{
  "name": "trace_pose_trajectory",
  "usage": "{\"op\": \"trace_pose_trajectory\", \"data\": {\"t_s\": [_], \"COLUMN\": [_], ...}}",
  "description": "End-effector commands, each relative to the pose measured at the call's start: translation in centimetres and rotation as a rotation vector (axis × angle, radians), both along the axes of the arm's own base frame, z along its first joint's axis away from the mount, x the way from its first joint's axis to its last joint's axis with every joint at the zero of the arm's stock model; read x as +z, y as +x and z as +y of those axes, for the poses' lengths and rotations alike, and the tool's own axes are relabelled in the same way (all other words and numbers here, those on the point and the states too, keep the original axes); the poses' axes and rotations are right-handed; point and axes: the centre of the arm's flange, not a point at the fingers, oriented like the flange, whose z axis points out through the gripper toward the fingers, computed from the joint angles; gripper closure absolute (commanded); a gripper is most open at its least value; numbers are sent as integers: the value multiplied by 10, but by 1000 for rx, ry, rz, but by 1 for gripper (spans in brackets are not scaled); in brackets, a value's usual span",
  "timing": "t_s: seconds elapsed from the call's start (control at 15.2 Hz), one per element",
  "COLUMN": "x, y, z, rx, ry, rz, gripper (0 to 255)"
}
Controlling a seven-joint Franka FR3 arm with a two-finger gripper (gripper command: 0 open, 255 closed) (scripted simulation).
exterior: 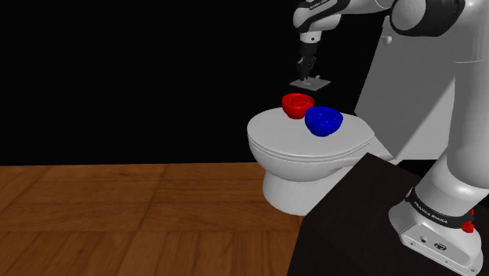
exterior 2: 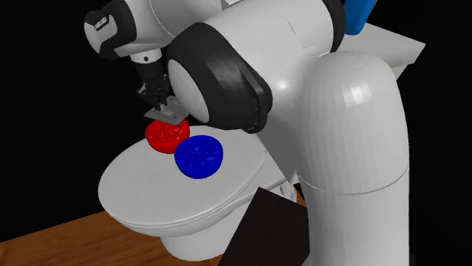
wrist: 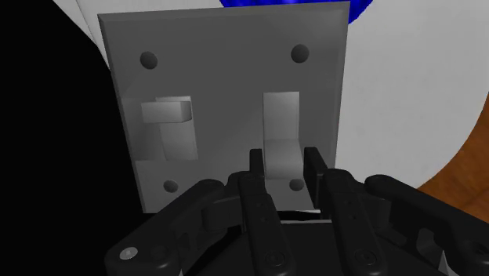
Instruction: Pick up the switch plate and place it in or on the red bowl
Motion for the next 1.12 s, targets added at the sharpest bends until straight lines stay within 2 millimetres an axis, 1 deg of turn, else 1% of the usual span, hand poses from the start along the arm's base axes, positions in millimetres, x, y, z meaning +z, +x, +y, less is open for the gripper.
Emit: {"op": "trace_pose_trajectory", "data": {"t_s": [0.0, 1.06], "x": [3, -82], "y": [23, 23], "z": [18, 18], "rx": [-1, -1], "ry": [1, 1], "rz": [0, 0], "gripper": [255, 255]}}
